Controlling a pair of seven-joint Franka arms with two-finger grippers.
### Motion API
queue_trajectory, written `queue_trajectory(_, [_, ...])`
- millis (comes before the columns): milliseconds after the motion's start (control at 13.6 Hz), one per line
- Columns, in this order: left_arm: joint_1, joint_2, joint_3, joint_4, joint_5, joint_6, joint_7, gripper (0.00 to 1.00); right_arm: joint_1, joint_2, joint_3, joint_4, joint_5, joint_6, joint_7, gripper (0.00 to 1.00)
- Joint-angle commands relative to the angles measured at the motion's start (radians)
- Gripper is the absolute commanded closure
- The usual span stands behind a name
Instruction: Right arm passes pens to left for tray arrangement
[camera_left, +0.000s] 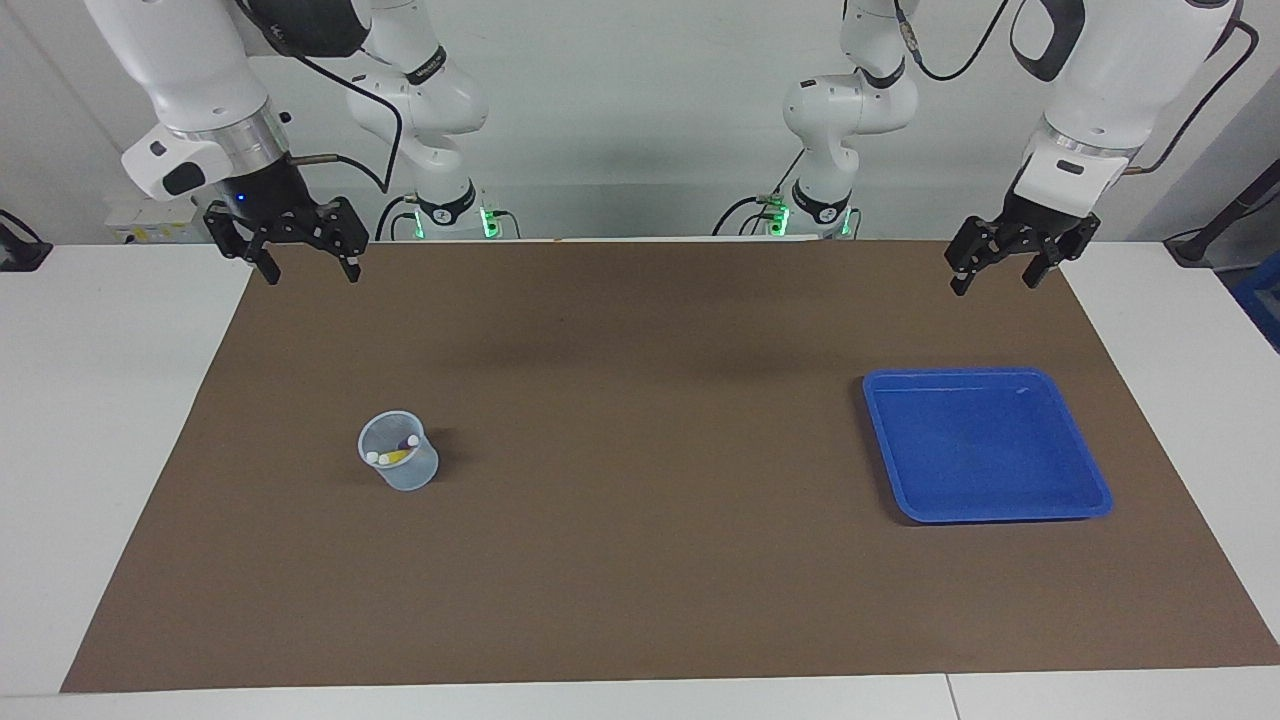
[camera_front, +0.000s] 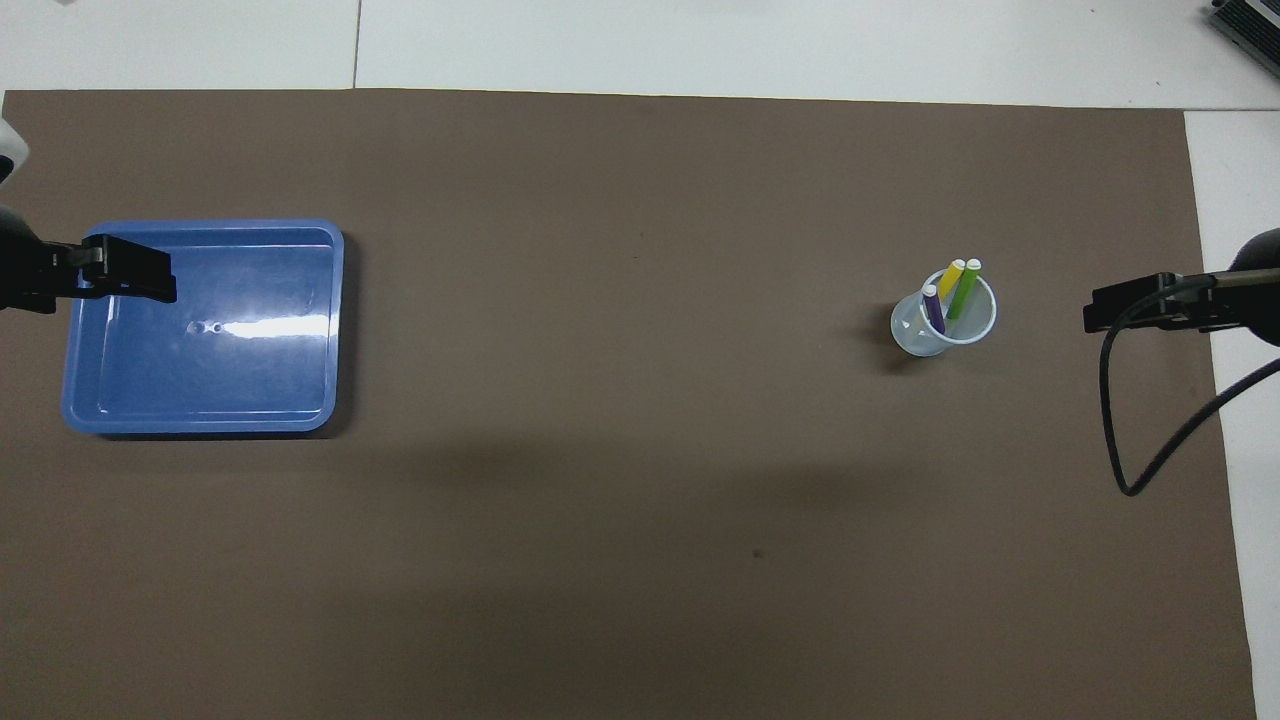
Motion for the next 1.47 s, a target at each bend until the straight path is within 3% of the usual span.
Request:
queue_trajectory(0, [-0.01, -0.028, 0.011, -0.032, 0.015, -0.002, 0.003, 0.0, -0.001, -0.043, 0.002, -0.063, 0.016, 0.021, 0.006, 0.0])
queue_trajectory(1401, [-0.01, -0.028, 0.011, -0.032, 0.015, -0.002, 0.003, 0.0, 0.036, -0.055, 0.011, -0.079, 0.016, 0.004, 0.001, 0.0])
